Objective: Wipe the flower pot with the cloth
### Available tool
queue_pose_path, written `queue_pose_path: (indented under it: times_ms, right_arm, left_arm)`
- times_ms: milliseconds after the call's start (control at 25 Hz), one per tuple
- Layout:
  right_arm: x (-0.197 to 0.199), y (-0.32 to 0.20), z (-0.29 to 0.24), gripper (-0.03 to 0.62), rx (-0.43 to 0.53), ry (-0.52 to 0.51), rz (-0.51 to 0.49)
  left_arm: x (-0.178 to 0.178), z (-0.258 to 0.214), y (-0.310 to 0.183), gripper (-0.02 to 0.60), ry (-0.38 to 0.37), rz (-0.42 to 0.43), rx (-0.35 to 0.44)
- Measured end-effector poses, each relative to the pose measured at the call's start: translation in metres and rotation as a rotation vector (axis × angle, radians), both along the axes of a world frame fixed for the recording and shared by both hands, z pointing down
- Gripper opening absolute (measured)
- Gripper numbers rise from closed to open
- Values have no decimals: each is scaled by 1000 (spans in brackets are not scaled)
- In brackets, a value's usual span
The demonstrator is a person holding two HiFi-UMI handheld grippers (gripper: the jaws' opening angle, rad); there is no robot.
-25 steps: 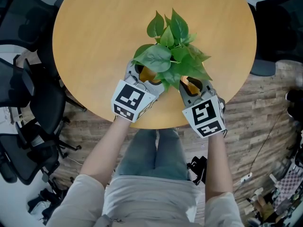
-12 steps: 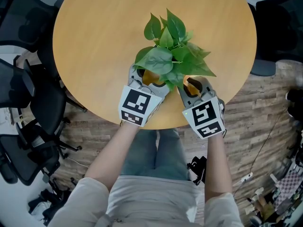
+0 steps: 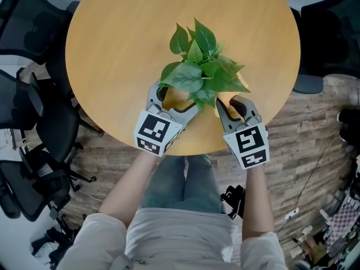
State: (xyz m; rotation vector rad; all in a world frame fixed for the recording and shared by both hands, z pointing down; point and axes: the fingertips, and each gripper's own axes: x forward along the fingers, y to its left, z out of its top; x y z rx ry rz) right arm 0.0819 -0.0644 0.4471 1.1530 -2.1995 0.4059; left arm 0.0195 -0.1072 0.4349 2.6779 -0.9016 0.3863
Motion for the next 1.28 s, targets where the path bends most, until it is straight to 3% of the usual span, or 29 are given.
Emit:
queue_pose_path:
  times_ms: [240, 360, 600, 840, 1000, 1280]
  right_arm:
    - [18, 22, -25, 49, -10, -5, 42]
    - [19, 31, -46, 51, -4, -25, 59]
    - [24, 46, -89, 51, 27, -45, 94]
    - [24, 55, -127, 51, 59, -155, 131]
    - [23, 62, -151, 51, 104, -213, 150]
    - [8, 61, -182, 51, 147, -271, 134]
  left_arm:
    - [-19, -7, 29, 446, -46, 20, -58]
    - [-30, -24, 42, 413, -40, 12, -81]
    - [-49, -71, 60, 190, -41, -22, -84]
    - [-56, -107, 58, 43, -52, -70, -56]
    - [-58, -128, 66, 11, -54, -73, -35]
    - [-58, -147, 77, 11, -41, -59, -13]
